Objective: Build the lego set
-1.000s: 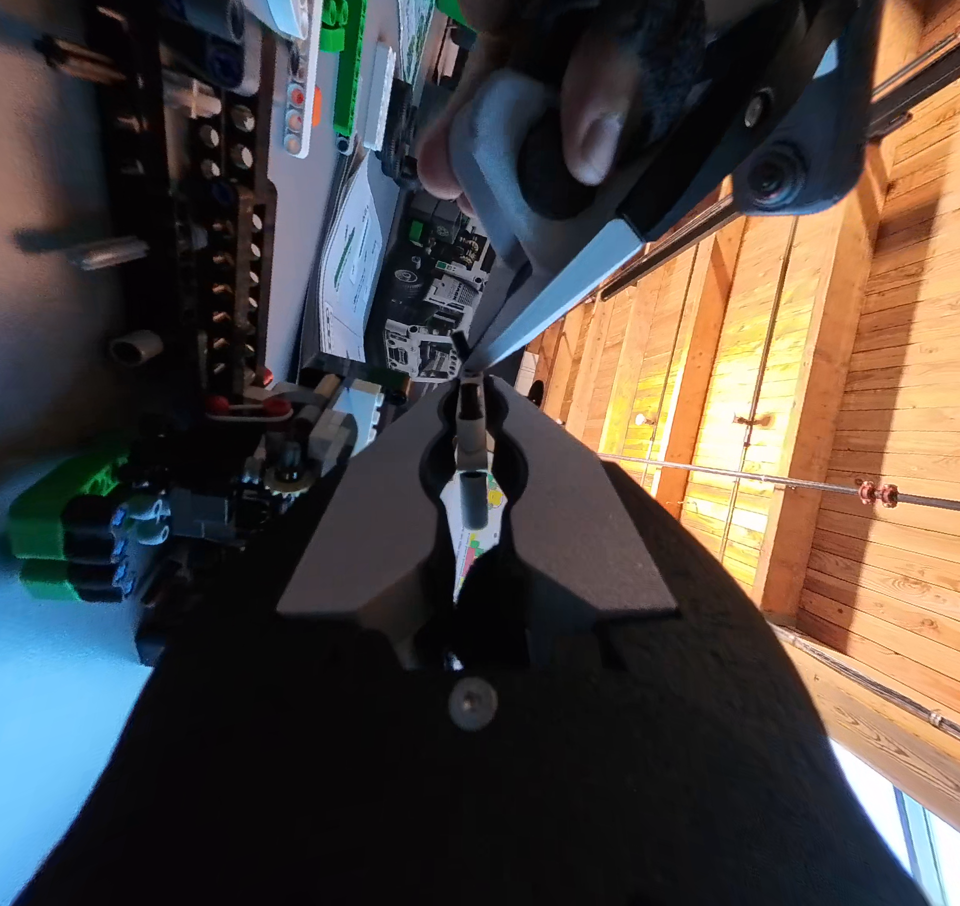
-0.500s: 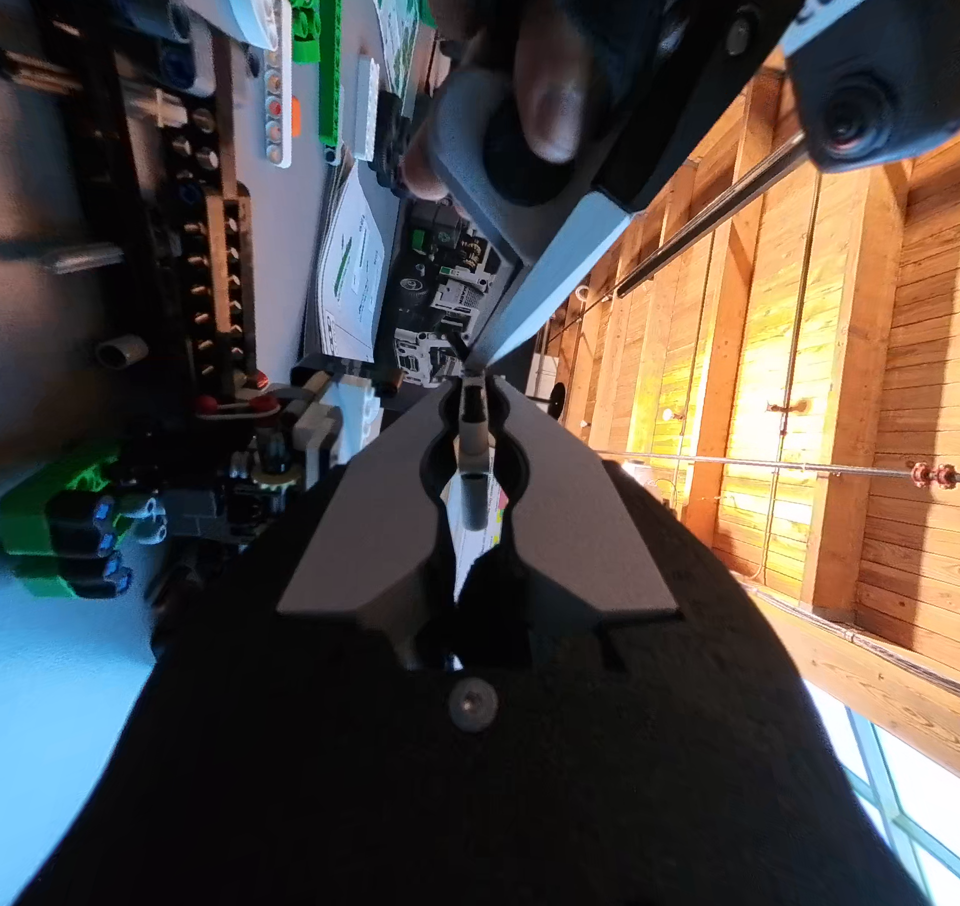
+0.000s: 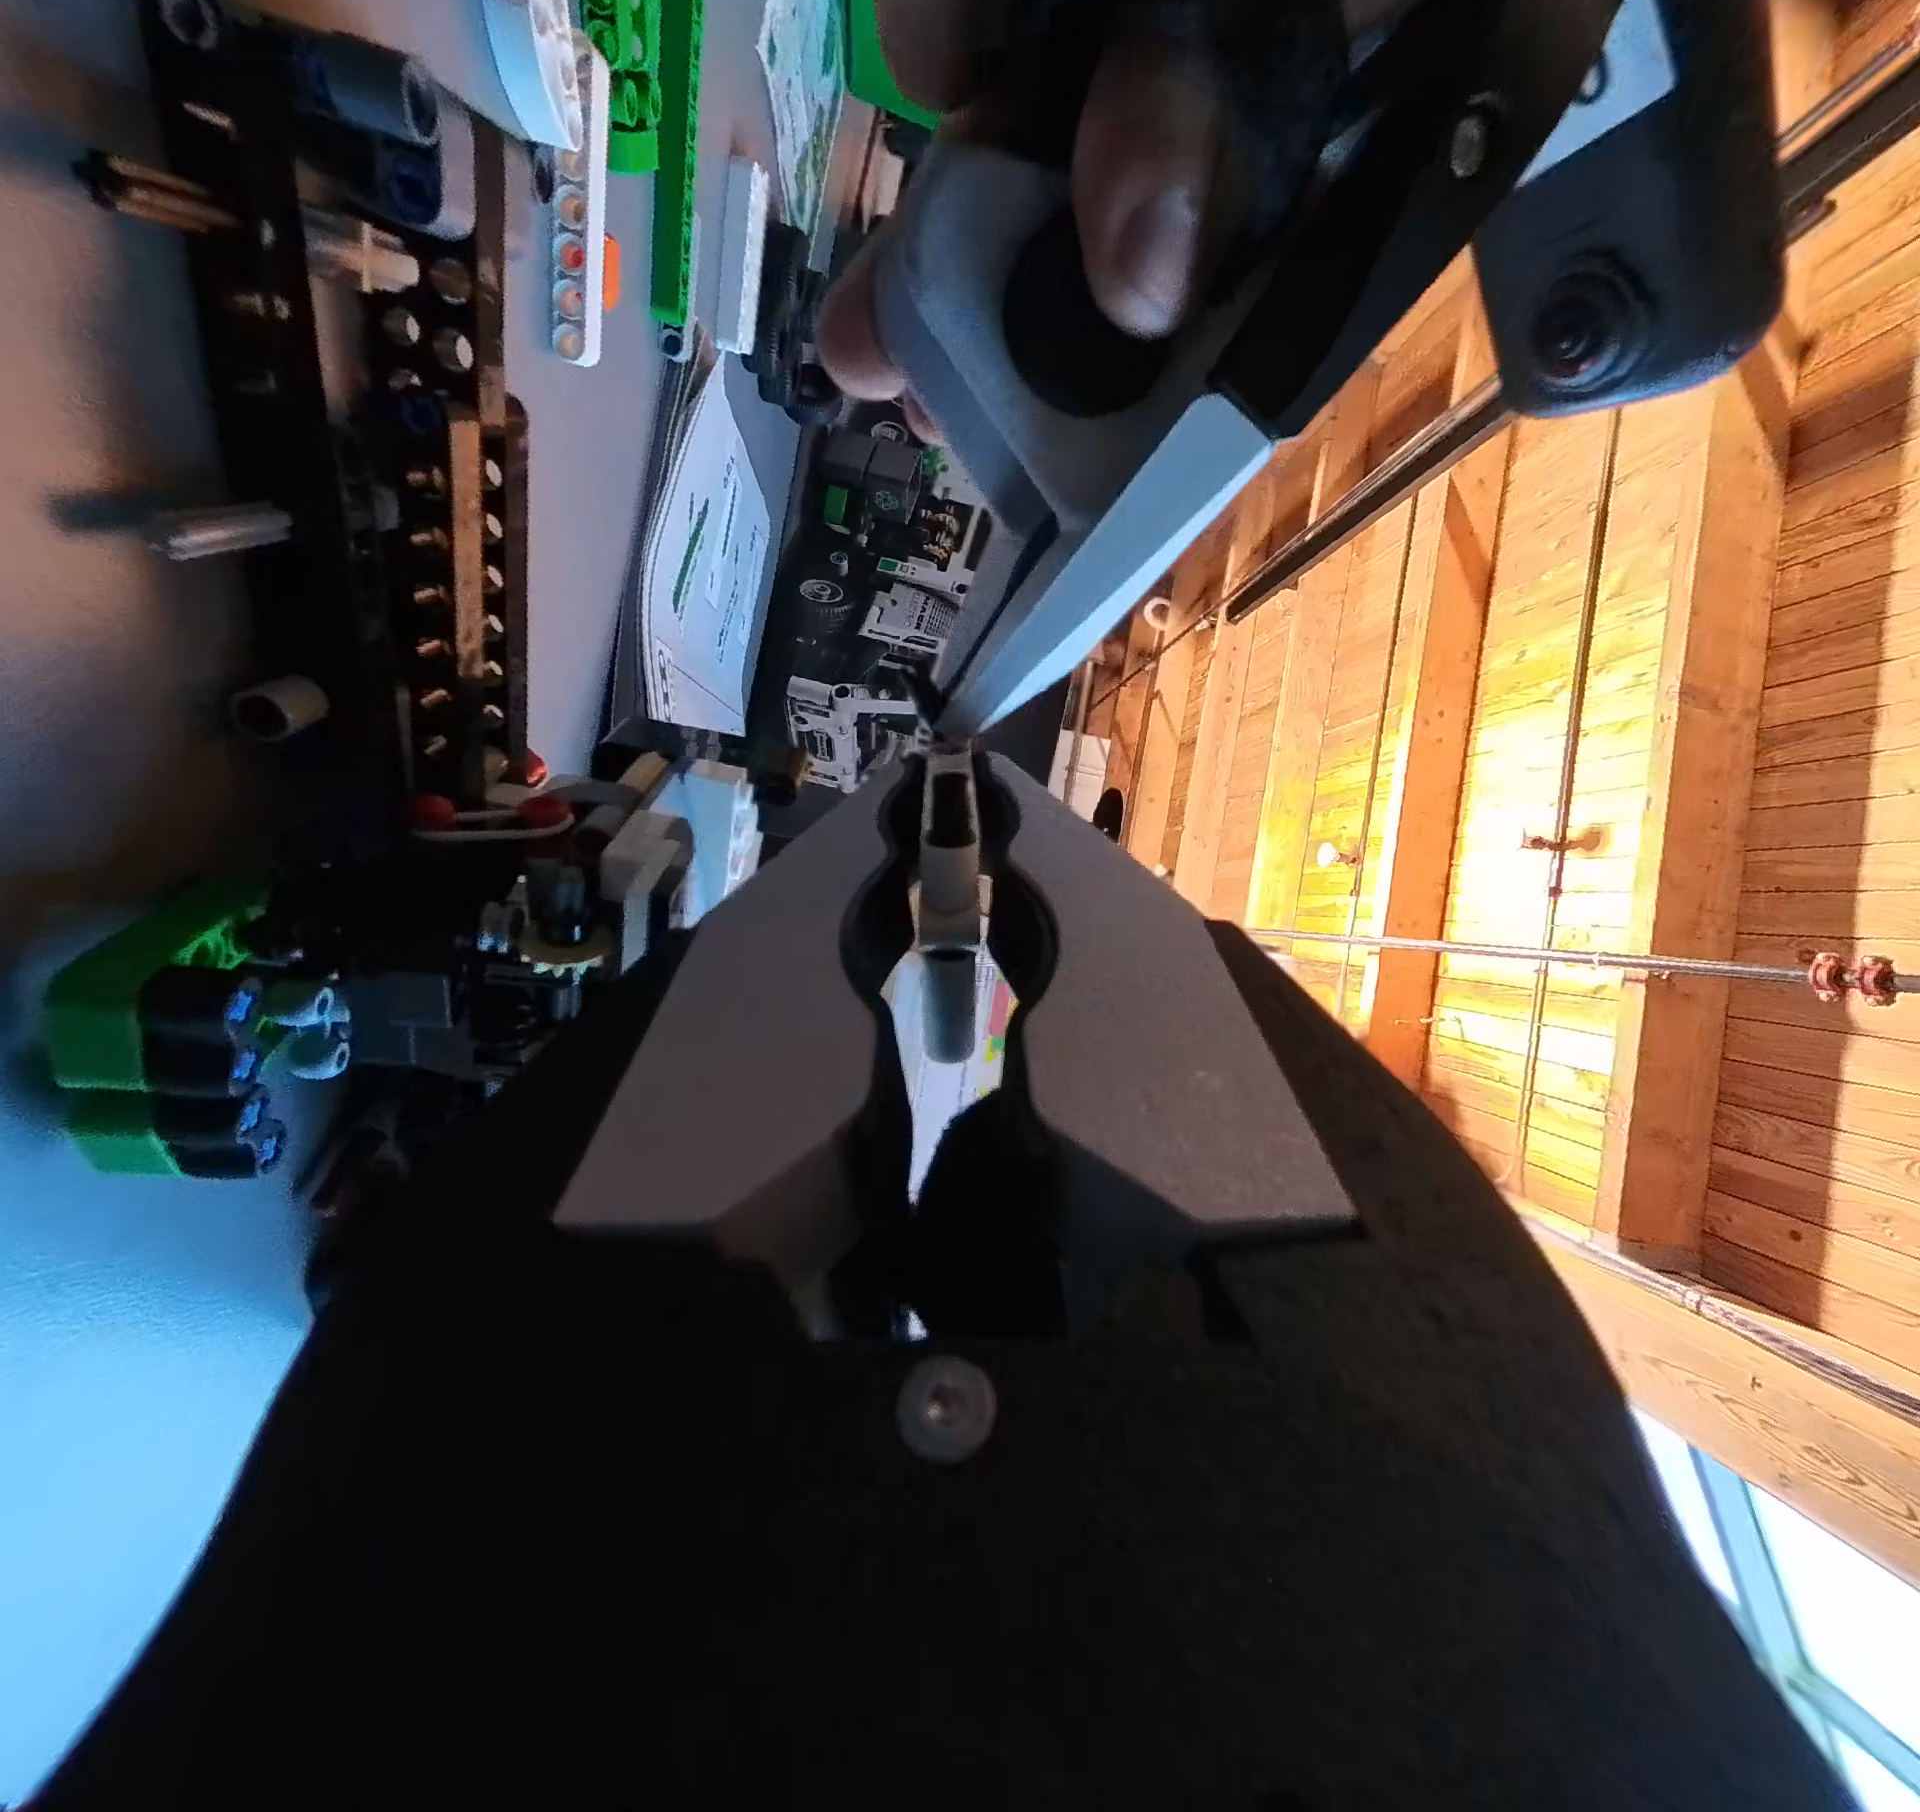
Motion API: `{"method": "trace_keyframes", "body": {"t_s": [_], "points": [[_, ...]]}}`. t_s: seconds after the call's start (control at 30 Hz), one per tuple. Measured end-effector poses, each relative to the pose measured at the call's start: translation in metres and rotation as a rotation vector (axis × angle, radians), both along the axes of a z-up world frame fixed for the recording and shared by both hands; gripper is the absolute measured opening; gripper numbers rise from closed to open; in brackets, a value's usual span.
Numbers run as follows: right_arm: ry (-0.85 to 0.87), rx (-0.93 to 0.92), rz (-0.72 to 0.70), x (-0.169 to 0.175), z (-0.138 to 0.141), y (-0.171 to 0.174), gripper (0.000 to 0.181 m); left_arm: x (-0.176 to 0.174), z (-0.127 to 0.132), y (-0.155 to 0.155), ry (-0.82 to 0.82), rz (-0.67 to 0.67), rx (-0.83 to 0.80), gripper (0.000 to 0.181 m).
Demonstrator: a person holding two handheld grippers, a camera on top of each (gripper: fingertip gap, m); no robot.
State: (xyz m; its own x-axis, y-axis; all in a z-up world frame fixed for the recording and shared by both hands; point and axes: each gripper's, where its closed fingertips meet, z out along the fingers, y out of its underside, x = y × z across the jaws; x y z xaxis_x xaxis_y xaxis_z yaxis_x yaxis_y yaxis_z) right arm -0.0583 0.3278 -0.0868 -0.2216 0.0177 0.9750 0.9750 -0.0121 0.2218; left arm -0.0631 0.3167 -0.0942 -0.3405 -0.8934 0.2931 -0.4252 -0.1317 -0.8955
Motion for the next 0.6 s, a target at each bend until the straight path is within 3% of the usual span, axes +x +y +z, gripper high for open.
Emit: {"method": "trace_keyframes", "body": {"t_s": [0.17,0.27,0.33,0.47,0.6], "points": [[0.048,0.009,0.008,-0.001,0.008,-0.002,0.007,-0.006,0.009,-0.005,-0.003,-0.047,-0.115,0.003],[0.197,0.007,0.044,-0.002,0.019,-0.008,0.007,-0.022,0.016,-0.024,0.001,-0.075,-0.159,0.003],[0.299,0.021,0.065,0.002,0.030,-0.012,0.006,-0.039,0.002,-0.042,0.047,-0.053,-0.014,0.003],[0.372,0.045,0.069,0.013,0.041,-0.016,0.006,-0.082,-0.056,-0.087,0.222,-0.087,0.381,0.003],[0.358,0.038,0.075,0.012,0.036,-0.017,0.006,-0.100,-0.085,-0.118,0.275,-0.140,0.484,0.003]]}}
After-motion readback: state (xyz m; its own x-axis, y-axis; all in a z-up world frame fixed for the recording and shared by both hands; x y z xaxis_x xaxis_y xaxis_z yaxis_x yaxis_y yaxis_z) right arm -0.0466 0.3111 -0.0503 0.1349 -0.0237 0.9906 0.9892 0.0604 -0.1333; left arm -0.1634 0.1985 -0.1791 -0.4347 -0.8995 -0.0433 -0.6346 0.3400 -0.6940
